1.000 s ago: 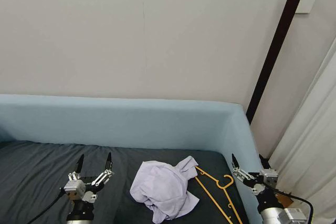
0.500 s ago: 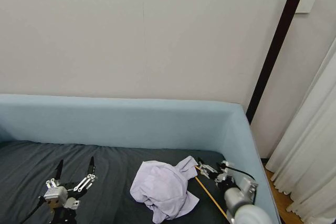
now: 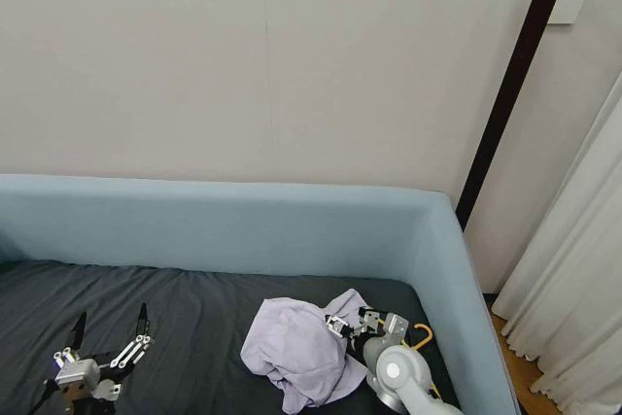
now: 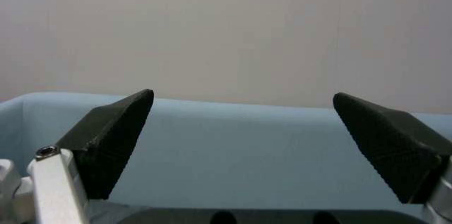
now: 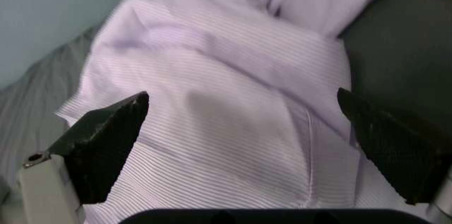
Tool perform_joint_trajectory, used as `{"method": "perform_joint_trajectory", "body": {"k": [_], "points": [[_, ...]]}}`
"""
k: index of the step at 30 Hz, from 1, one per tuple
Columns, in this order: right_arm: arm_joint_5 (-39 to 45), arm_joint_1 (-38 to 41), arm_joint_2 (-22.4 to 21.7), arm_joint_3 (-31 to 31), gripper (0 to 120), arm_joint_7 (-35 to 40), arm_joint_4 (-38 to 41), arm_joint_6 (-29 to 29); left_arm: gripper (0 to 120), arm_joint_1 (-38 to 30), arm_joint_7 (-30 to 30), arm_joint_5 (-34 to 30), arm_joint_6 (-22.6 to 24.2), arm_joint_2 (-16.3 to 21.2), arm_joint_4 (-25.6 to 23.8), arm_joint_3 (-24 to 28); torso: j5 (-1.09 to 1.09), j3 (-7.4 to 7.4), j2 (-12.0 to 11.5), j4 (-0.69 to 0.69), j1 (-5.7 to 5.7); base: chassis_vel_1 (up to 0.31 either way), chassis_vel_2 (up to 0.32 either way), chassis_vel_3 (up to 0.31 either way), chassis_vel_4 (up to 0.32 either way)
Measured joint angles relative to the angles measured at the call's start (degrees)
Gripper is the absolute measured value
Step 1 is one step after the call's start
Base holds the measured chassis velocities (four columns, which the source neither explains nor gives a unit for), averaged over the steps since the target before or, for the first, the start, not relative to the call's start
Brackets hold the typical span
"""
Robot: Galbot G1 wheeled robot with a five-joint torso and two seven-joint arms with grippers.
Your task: Pick up the clothes from the sofa and hang them on the clothes hanger.
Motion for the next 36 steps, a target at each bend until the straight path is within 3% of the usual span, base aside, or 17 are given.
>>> {"method": "perform_joint_trajectory", "body": {"k": [5,8,18,27,31,36], "points": [[-2.89,-1.10,1.85,0.24,100,-1.13,-2.12,0.33,100,-0.05,-0.57,0.28,-0.23,0.28,0.59,0.23,0.00,0.00,0.00,0.01,0.00,0.000,0.000,0.000,0.000],[-3.75,-2.04,1.91,0.16,93,-1.43,-1.62,0.43,100,-0.26,-0.74,0.29,-0.34,0.52,0.83,0.28,0.00,-0.01,0.00,0.00,0.00,0.000,0.000,0.000,0.000],[-6.02,-5.19,1.60,0.31,52,-2.14,1.45,1.02,100,-1.62,-1.02,0.39,-1.27,0.71,2.13,1.58,0.01,-0.01,0.00,0.00,0.00,0.000,0.000,0.000,0.000],[-6.58,-6.63,1.23,0.16,26,-1.90,4.13,2.00,100,-1.85,-1.07,0.97,-1.48,0.61,2.57,2.30,0.01,-0.01,0.01,0.00,0.00,0.000,0.000,0.000,0.000],[-7.62,-7.38,0.85,-0.48,6,-1.79,6.13,2.34,100,-1.75,-0.94,1.60,-1.72,0.23,2.65,2.83,0.01,-0.01,0.00,0.01,0.00,0.000,0.000,0.000,0.000],[-7.76,-7.91,0.30,-0.76,0,-1.72,8.04,2.82,100,-1.68,-0.91,1.65,-1.93,0.04,2.68,2.83,0.01,-0.01,0.01,0.01,0.00,0.000,0.000,0.000,0.000]]}}
